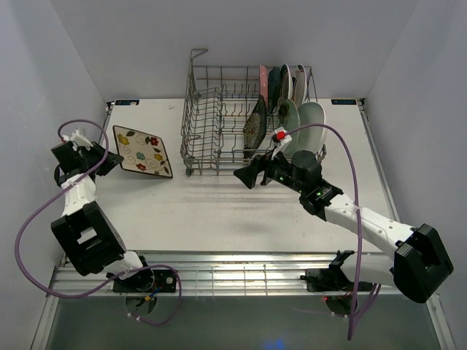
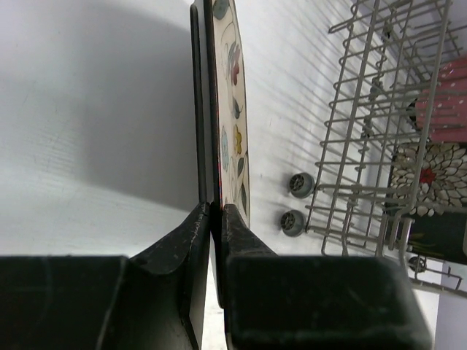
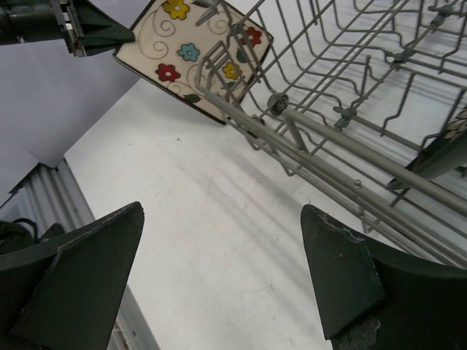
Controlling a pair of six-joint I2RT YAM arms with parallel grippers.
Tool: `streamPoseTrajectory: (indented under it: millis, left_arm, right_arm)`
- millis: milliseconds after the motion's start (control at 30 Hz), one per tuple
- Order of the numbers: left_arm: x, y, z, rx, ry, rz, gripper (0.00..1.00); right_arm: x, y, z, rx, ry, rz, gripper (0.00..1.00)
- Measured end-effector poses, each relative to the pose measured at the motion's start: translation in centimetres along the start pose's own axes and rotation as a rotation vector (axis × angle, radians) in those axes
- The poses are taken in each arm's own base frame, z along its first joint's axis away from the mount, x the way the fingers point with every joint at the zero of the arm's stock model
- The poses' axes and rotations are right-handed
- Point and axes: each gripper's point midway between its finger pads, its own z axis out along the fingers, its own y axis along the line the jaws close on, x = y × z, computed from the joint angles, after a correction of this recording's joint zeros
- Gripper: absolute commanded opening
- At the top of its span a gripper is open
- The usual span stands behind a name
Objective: Load the plates into the dish rack
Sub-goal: Pick up the plate from the corner of the board, then pick up the plate at the center of the board.
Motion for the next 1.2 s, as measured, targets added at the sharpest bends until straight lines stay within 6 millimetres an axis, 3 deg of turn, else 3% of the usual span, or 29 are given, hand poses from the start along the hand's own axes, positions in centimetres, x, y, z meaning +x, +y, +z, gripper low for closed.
streamPoseTrajectory:
  millis: [367,733,933,1200]
  left_arm:
    - [3.8,1.3,-0.7,0.008,0.096,0.059,0.0]
    - [5.3,1.6,-0.8,0.069,0.158,0.052,0.0]
    - [6.0,1.5,-2.1,0.07,0.185,0.075,0.0]
    - [6.9,2.1,-4.3,0.082,0.225,0.102,0.0]
  right_arm:
    - [-0.1,2.5,-0.1,-0.115,-0.007,0.053,0.94]
    - [0.7,4.2,-0.4,-0.182,0.014,0.074,0.94]
    - [2.7,5.0,0.5,-0.216,0.069,0.109,0.94]
    - [7.1,6.7,1.9,-0.269,0.17,0.17,0.95]
